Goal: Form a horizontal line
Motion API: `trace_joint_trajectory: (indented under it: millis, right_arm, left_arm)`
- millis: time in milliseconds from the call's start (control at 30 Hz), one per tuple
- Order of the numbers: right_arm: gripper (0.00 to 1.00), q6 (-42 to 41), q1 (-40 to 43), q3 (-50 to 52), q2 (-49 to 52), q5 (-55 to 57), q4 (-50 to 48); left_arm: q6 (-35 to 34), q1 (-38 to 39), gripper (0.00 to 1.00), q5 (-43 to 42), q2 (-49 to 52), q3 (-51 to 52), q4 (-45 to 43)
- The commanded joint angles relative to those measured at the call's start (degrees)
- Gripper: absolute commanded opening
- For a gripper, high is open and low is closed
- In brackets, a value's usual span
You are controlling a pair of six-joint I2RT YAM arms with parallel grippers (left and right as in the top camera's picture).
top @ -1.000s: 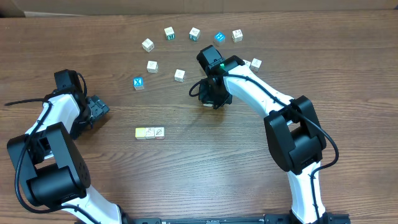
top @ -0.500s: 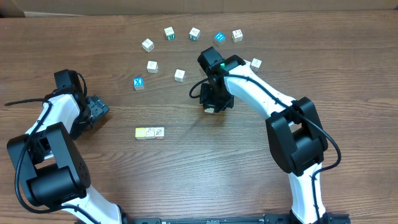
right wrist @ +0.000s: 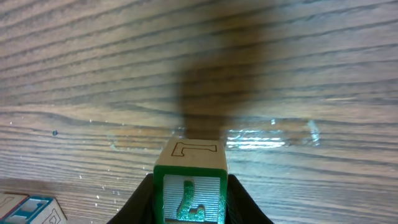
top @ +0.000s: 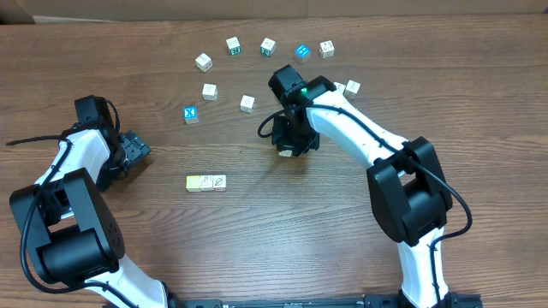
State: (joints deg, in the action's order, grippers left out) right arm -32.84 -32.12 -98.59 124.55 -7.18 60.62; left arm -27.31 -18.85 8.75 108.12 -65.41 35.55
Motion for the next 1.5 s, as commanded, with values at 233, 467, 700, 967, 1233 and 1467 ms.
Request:
trace_joint_trajectory:
  millis: [233,467,700,967,1233,1467]
  right_arm:
    - [0.07,-0.35,-3.28,-0.37,-2.49,4.11,-0.07]
    - [0.07,-0.35,-4.98,1.16,-2.12,5.25,0.48]
    - [0.08,-0.35,-5.44,1.88,-2.08,6.45,0.15]
    - [0.07,-0.35,-6.54,1.88,-2.08,6.56,-0.96]
    - [0.08,-0.37,-8.28,1.88,-2.08,7.52,-0.74]
    - [0.12,-2.75,-10.27,1.88,-2.08,7.17,-0.70]
  left_arm:
    - [-0.13,0.13,0.99,0.37,1.01,0.37,0.35]
    - [-0.13,0.13,1.00,0.37,1.01,0.37,0.35]
    - [-0.13,0.13,0.99,0.37,1.01,0.37,0.35]
    - [-0.13,0.13,0.99,0.37,1.01,0.37,0.37]
    - [-0.13,0.15,0.99,0.37,1.01,0.37,0.37]
    - [-0.13,0.15,1.00,0.37,1.01,0.37,0.35]
